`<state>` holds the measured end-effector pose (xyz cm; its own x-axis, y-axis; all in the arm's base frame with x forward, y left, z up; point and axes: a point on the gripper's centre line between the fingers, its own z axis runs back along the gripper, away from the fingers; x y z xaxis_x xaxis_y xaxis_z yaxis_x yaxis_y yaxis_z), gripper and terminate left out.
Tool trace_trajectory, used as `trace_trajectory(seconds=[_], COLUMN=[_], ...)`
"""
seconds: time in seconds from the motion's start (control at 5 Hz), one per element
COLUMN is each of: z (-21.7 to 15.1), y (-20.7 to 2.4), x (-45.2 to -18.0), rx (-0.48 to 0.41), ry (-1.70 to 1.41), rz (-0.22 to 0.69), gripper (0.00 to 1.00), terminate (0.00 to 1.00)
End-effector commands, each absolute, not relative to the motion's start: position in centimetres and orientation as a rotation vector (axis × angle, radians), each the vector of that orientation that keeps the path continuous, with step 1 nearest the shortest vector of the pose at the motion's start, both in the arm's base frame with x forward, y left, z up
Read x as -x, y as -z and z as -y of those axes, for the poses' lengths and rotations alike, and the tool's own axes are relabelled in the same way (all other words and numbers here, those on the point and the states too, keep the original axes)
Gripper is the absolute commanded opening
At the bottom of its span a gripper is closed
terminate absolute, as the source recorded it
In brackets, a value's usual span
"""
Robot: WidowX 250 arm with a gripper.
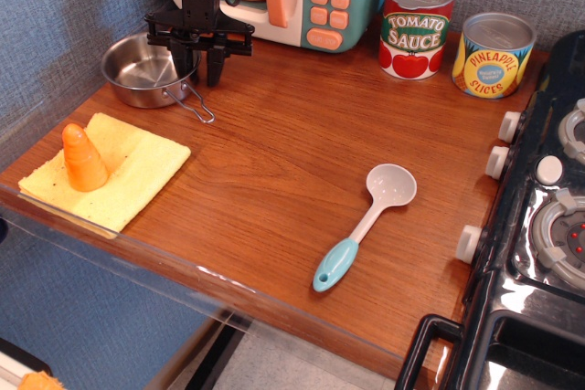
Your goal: Move the sauce pan in between microwave and cloth.
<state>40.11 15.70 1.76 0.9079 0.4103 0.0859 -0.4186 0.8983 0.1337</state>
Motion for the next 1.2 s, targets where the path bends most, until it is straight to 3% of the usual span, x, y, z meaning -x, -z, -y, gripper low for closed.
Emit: trace_trajectory(seconds=[0.0, 0.2, 0.6, 0.8, 1.0], z=[-12.8, -9.7, -8.2, -8.2, -8.2], y=[-10.7, -13.4, -12.1, -12.1, -12.1], x=[-40.2, -38.9, -37.1, -37.1, -37.1], rx=[-0.134, -0.074, -0.074, -0.074, -0.074], ry=[-0.318, -0.132, 0.095, 0.095, 0.095], rz=[0.28, 0.285, 0.172, 0.172, 0.172], gripper=[1.0, 1.0, 1.0, 1.0, 1.0], terminate=[0.0, 0.0, 0.0, 0.0, 1.0])
